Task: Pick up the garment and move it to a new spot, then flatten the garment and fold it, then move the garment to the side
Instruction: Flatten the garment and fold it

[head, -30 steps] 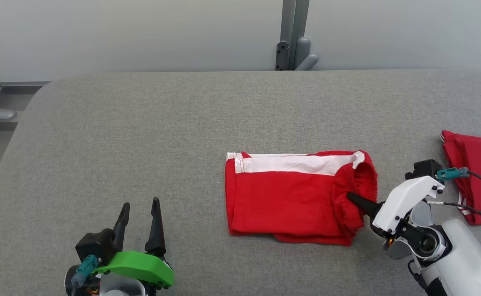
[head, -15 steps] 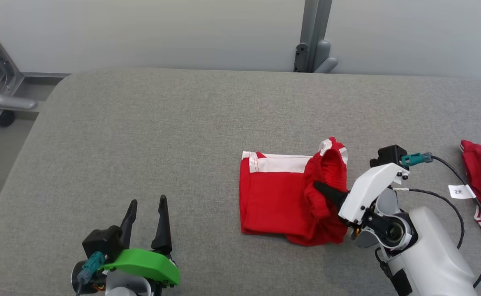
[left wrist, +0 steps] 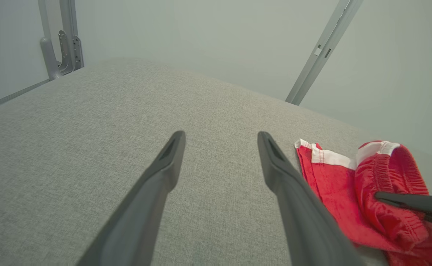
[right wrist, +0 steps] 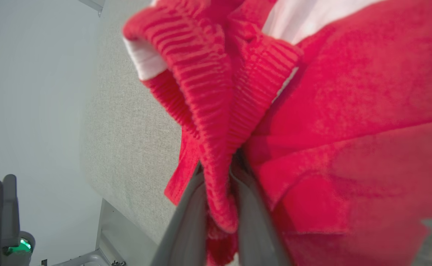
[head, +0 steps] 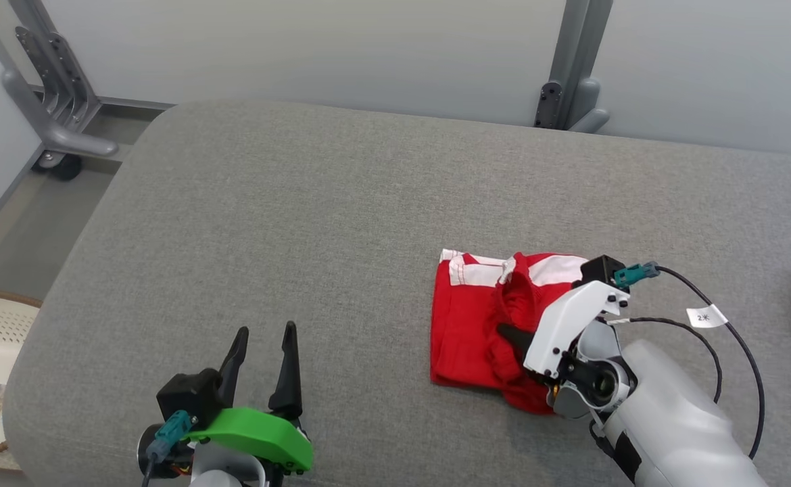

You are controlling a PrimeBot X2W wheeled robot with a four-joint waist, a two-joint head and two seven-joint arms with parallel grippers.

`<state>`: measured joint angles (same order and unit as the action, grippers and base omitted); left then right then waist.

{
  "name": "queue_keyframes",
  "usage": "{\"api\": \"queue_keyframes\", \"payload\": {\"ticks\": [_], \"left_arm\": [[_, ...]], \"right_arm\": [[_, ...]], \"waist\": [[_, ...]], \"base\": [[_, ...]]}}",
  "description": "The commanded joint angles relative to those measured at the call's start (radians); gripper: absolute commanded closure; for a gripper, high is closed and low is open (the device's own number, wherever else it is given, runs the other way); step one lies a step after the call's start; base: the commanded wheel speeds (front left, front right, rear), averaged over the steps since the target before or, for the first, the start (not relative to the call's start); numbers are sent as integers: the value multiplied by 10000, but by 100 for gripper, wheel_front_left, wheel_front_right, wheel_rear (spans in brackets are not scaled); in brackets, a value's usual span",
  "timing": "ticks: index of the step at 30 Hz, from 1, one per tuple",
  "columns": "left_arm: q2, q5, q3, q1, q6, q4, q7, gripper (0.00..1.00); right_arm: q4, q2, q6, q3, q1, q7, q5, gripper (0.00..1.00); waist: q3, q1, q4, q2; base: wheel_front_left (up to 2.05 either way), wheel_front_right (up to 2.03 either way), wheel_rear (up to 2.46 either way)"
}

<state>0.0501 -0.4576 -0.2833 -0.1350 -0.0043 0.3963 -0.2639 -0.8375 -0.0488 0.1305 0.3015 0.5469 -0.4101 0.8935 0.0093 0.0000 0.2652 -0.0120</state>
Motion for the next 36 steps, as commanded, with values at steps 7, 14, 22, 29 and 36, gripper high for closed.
{"api": "queue_keyframes", "payload": {"ticks": [7, 14, 22, 29, 36], "left_arm": [[14, -189, -201, -85, 87, 26, 5, 0], [14, -204, -237, -43, 142, -18, 5, 0], [14, -194, -178, -166, 103, -74, 5, 0], [14, -184, -146, -250, 80, -12, 5, 0], [14, 11, 74, -65, 118, -130, 5, 0]], "right_arm": [[-1111, -23, 1, 1017, 824, 815, 853, 2], [-1205, -22, 1, 2314, 1388, 1729, 1543, 0], [-1045, -25, 1, 3714, 1450, 2204, 2369, 0], [-703, -23, 0, 4850, 1802, 2830, 3012, 0], [-752, -26, 0, 5336, 2578, 4103, 2430, 0]], "waist": [[-93, 0, 301, 120], [-79, 0, 335, 120], [89, 0, 317, 120], [161, 0, 303, 120], [18, 0, -75, 120]], "base": [[0, 0, 0], [0, 0, 0], [0, 0, 0], [0, 0, 0], [0, 0, 0]]}}
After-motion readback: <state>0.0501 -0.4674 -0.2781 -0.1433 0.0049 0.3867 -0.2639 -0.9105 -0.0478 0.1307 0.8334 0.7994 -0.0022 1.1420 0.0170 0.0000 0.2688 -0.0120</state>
